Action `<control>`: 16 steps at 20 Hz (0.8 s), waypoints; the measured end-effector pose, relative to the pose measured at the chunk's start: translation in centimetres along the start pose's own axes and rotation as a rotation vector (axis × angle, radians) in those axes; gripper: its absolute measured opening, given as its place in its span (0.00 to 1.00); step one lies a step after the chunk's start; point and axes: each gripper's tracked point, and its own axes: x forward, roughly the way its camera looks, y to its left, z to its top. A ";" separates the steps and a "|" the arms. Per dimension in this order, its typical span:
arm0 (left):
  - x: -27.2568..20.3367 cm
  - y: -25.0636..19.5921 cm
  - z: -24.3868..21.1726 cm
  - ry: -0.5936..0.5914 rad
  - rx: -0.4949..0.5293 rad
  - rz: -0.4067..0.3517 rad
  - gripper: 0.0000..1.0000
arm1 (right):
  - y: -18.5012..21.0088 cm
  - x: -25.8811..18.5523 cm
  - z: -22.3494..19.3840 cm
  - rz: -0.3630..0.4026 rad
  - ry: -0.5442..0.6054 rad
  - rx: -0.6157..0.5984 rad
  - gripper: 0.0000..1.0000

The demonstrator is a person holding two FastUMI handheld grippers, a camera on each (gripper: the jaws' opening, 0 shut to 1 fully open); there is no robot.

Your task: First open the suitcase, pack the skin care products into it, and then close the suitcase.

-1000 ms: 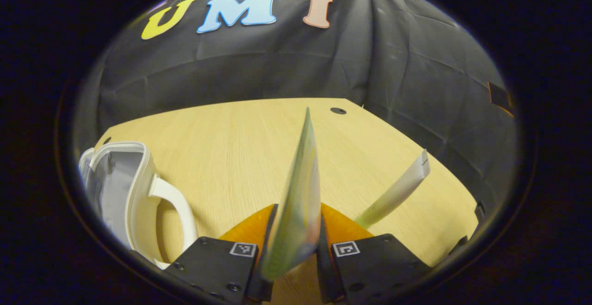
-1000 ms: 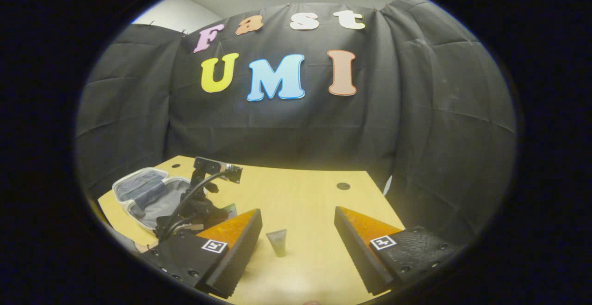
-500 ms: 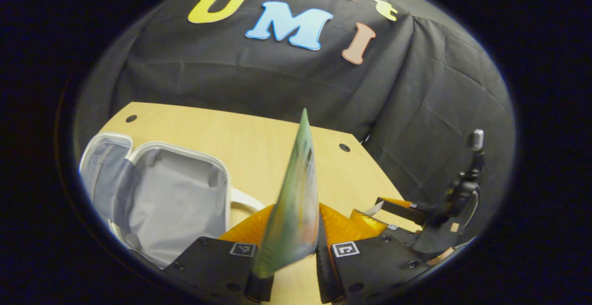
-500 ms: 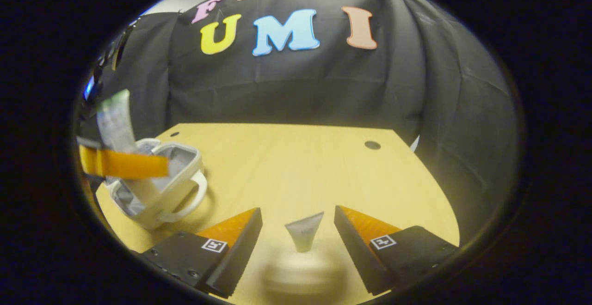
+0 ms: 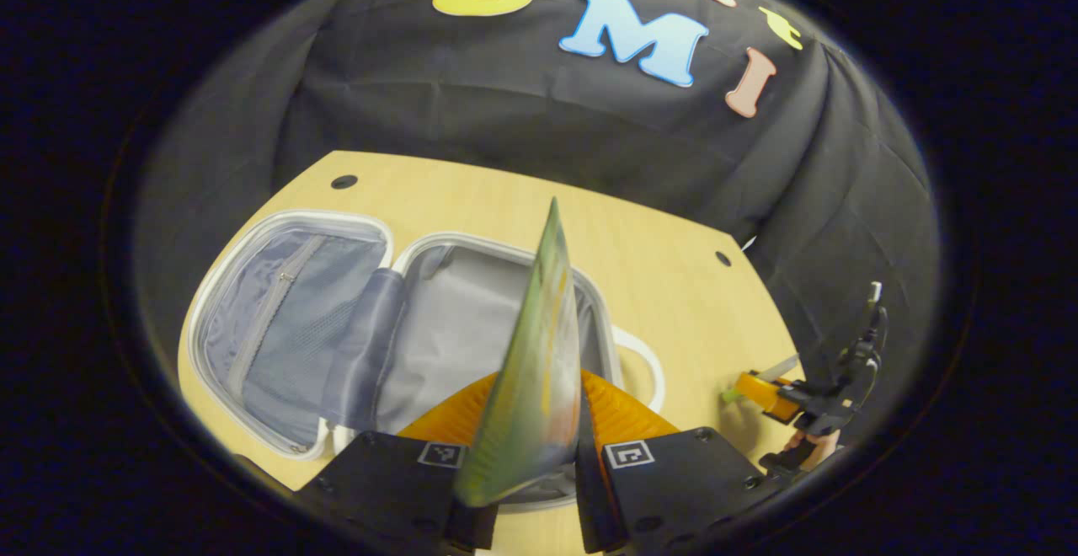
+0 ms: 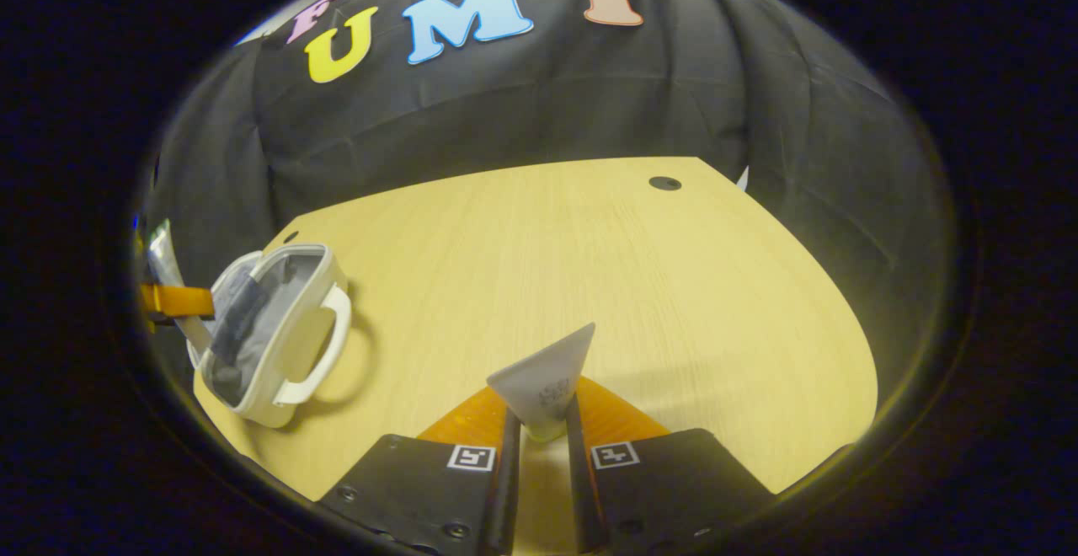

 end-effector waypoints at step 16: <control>2.4 6.5 2.3 -0.004 0.158 0.039 0.84 | 21.4 -8.0 2.2 0.255 -0.014 0.073 0.25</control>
